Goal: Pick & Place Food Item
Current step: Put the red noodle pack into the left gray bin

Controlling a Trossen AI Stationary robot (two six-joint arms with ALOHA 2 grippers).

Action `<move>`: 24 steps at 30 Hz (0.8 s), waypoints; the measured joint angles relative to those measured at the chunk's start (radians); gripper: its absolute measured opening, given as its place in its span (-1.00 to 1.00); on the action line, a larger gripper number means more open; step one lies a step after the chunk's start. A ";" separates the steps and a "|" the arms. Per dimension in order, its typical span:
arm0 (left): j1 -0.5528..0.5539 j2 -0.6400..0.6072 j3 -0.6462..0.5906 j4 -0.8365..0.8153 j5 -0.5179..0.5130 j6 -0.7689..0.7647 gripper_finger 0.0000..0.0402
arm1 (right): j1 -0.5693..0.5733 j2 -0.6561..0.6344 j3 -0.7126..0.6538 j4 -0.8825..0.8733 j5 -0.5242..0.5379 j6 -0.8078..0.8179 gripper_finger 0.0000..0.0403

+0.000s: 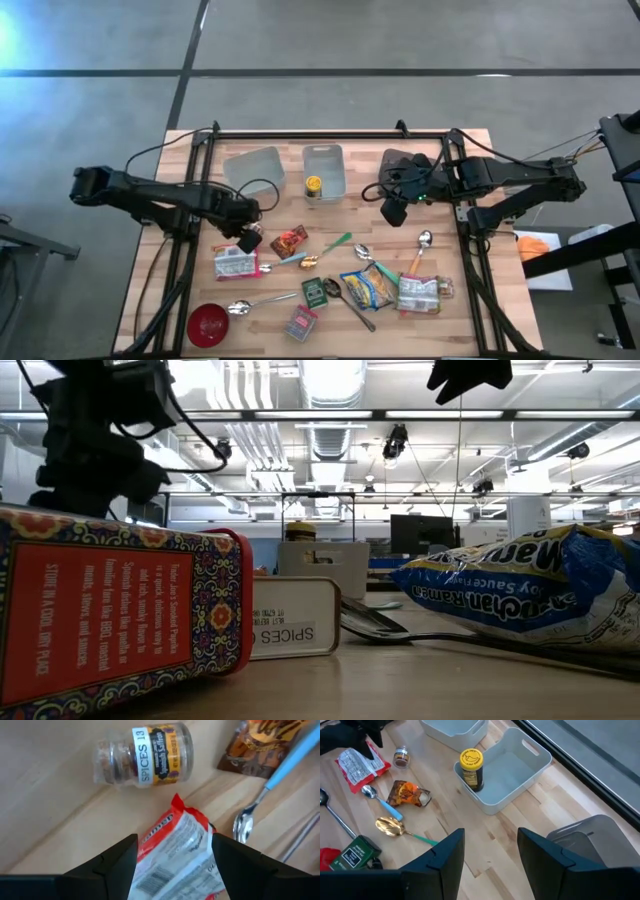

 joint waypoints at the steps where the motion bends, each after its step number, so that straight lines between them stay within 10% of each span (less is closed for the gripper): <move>1: 0.000 0.008 -0.006 0.016 0.000 0.000 0.28 | 0.000 0.000 0.000 0.000 0.000 0.000 -0.12; 24: 0.000 0.242 -0.012 0.149 0.035 0.255 0.27 | 0.000 0.000 0.000 -0.004 -0.010 0.003 -0.12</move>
